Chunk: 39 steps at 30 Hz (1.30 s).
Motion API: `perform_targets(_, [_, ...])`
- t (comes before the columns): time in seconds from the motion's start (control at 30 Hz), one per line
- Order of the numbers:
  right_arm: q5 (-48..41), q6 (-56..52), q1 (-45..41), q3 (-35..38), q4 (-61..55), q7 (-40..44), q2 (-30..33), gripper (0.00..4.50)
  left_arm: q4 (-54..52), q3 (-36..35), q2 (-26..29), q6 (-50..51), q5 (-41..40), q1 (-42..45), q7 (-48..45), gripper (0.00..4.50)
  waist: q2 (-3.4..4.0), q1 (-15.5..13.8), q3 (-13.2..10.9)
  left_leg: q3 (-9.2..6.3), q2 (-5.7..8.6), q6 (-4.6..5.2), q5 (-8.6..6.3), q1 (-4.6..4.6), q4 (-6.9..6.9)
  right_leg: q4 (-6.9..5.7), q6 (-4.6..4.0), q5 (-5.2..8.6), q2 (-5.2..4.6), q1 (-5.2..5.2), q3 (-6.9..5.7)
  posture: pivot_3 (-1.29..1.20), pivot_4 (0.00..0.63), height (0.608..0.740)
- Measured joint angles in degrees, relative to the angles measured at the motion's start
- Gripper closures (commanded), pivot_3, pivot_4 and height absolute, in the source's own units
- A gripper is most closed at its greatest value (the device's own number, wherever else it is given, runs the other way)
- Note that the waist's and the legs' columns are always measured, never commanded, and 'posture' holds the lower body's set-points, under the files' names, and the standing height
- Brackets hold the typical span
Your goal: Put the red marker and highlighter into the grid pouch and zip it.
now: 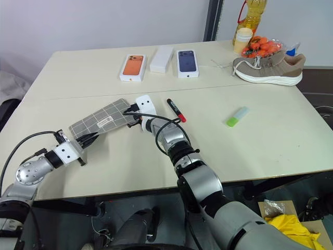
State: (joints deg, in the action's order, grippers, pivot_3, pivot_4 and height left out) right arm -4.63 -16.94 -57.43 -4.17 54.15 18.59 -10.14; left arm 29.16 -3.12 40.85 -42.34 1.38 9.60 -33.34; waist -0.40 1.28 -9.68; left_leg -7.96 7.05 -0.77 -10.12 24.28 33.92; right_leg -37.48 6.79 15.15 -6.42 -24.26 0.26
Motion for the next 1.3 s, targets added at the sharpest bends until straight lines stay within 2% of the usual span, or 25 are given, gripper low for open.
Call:
perform_targets(0.13, [0.9, 0.0, 1.9, -0.4, -3.4, 0.0, 1.2, 4.5, -8.6, 0.1, -2.7, 8.2, -1.3, -2.8, 0.6, 4.47, 0.01, 0.1, 0.0, 0.01, 0.0, 0.0, 0.0, 0.01, 0.0, -0.02, 0.0, 0.0, 0.01, -0.01, 0.04, 0.0, 0.15, 0.74])
perform_targets(0.3, [3.8, 0.3, 6.2, -3.4, -15.2, 1.5, 5.9, 4.5, -21.5, 0.2, -6.9, 21.3, -3.5, -4.9, 1.6, 4.47, 0.0, 0.1, 0.0, 0.01, -0.01, -0.01, 0.0, 0.05, 0.03, -0.03, 0.0, 0.0, 0.03, -0.05, 0.05, 0.0, 0.15, 0.74])
perform_targets(0.4, [3.3, -1.8, 11.0, -4.0, -26.8, 5.5, 10.8, 3.67, -27.8, 0.1, -9.2, 27.7, -5.6, -5.5, 2.5, 4.5, 0.0, 0.1, 0.0, 0.03, -0.01, -0.01, 0.01, 0.07, 0.02, -0.01, 0.01, 0.01, 0.02, 0.03, 0.06, 0.0, 0.15, 0.74])
perform_targets(0.6, [2.4, -10.8, 17.6, -3.7, -42.7, 10.9, 20.4, 0.6, -35.3, 0.1, -12.1, 36.2, -9.0, -6.8, 3.0, 4.5, -0.01, 0.0, 0.0, 0.04, -0.03, 0.0, 0.01, 0.08, 0.03, -0.02, 0.0, 0.01, 0.03, 0.17, 0.06, 0.0, 0.15, 0.74])
perform_targets(0.77, [2.1, -15.2, 20.0, -4.8, -46.2, 12.1, 22.1, 0.6, -37.2, 0.1, -13.2, 38.7, -9.7, -6.8, 3.1, 4.5, -0.02, 0.0, 0.0, 0.08, -0.03, 0.0, 0.01, 0.08, 0.03, -0.02, 0.0, 0.01, 0.02, 0.17, 0.1, 0.0, 0.15, 0.74])
perform_targets(1.03, [0.9, -16.8, 18.6, -3.9, -44.2, 9.2, 18.1, 0.6, -39.0, 0.2, -14.2, 40.0, -10.5, -6.8, 2.2, 4.5, -0.02, -0.3, 0.0, 0.1, -0.02, 0.0, 0.01, 0.08, 0.1, -0.01, 0.0, 0.01, 0.01, 0.21, 0.1, 0.0, 0.15, 0.74])
perform_targets(1.13, [0.7, -15.6, 17.5, -3.0, -40.9, 7.8, 16.8, 1.48, -39.6, 0.3, -14.6, 40.8, -10.7, -6.8, 2.0, 4.5, -0.03, -0.3, 0.0, 0.1, -0.02, -0.01, 0.01, 0.08, 0.1, -0.01, 0.0, 0.01, 0.02, 0.21, 0.1, 0.0, 0.15, 0.74])
perform_targets(1.3, [0.3, -13.9, 17.1, -2.2, -38.5, 7.3, 16.2, 4.15, -41.2, 0.5, -15.2, 40.8, -10.7, -7.6, 1.9, 4.5, -0.03, -0.3, 0.0, 0.11, -0.02, -0.01, 0.01, 0.08, 0.09, 0.01, 0.0, 0.01, 0.02, 0.2, 0.11, 0.0, 0.15, 0.74])
